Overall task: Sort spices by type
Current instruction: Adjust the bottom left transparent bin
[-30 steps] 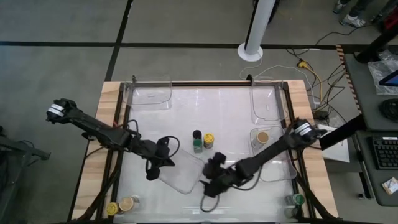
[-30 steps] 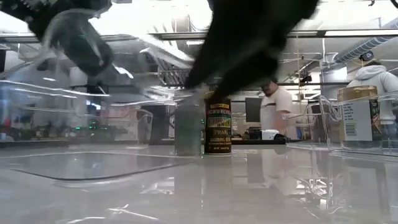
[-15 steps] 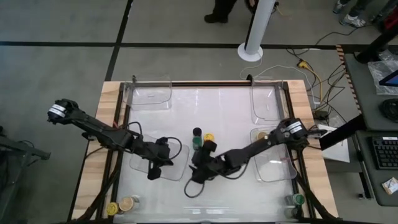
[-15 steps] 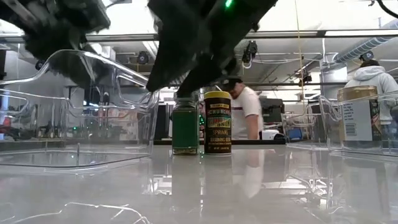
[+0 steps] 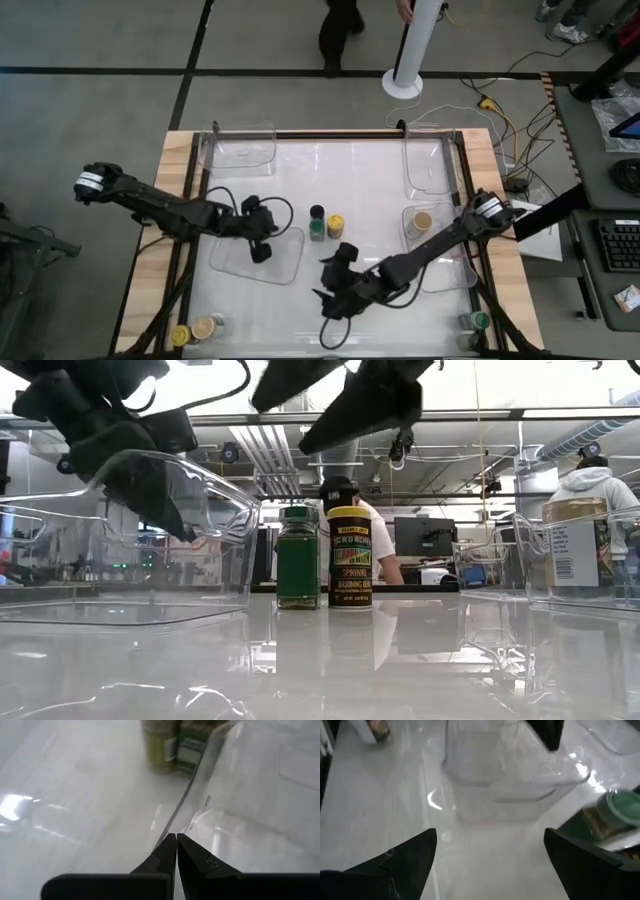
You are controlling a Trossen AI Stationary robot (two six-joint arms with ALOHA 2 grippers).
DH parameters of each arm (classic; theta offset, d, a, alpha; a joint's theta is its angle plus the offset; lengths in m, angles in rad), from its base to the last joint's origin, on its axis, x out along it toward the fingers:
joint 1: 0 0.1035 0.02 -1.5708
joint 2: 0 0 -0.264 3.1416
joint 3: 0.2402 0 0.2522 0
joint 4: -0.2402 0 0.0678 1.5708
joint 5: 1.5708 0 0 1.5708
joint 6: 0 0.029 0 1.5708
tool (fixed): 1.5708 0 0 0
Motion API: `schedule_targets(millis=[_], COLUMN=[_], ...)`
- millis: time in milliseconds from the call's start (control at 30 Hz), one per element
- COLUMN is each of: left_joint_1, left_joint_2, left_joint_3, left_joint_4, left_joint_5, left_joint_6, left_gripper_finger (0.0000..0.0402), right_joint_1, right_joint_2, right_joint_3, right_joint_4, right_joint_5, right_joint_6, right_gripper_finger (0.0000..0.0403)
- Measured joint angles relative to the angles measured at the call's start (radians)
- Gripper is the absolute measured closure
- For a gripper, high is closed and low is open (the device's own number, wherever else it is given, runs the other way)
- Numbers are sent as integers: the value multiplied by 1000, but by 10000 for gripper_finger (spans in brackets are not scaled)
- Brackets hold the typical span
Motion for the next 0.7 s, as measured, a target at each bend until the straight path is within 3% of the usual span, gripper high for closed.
schedule_targets(millis=[133, 333, 567, 700], left_joint_1=[21, 32, -35, -69], left_joint_2=[-1, -4, -5, -4], left_joint_3=[12, 30, 65, 70], left_joint_4=[-110, -145, -54, -150], left_joint_5=[-79, -99, 155, 239], left_joint_6=[2, 9, -35, -131], left_gripper_finger=[401, 401, 401, 401], right_joint_1=[12, 18, 18, 18], right_joint_2=[0, -2, -2, -2], right_joint_3=[0, 0, 0, 0], right_joint_4=[-103, -209, -226, -225], right_joint_5=[1, 4, 4, 4], right_joint_6=[58, 129, 129, 131], right_gripper_finger=[44, 44, 44, 44])
